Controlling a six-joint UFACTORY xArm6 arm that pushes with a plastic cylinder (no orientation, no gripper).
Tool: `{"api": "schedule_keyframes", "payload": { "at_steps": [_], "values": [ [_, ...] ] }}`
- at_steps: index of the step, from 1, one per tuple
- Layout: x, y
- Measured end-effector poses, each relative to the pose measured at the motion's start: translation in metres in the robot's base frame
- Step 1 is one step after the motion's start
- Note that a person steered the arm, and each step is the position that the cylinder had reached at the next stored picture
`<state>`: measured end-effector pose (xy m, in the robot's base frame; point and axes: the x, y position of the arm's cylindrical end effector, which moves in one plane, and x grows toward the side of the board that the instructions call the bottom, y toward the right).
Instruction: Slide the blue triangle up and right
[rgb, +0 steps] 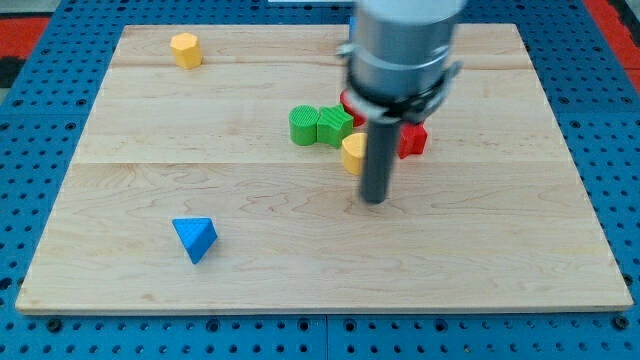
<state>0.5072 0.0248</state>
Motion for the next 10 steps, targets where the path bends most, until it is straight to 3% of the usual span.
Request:
{"api": "schedule_keyframes", "payload": {
  "at_steps": [1, 2, 3, 5, 7, 9, 10],
  "values": [
    [0.033, -0.070],
    [0.082, -0.107],
    [0.102, -0.148],
    [0.060, -0.166],
    [0.019, -0.152],
    [-0.001, -0.098],
    [-0.010, -0.115]
  ]
}}
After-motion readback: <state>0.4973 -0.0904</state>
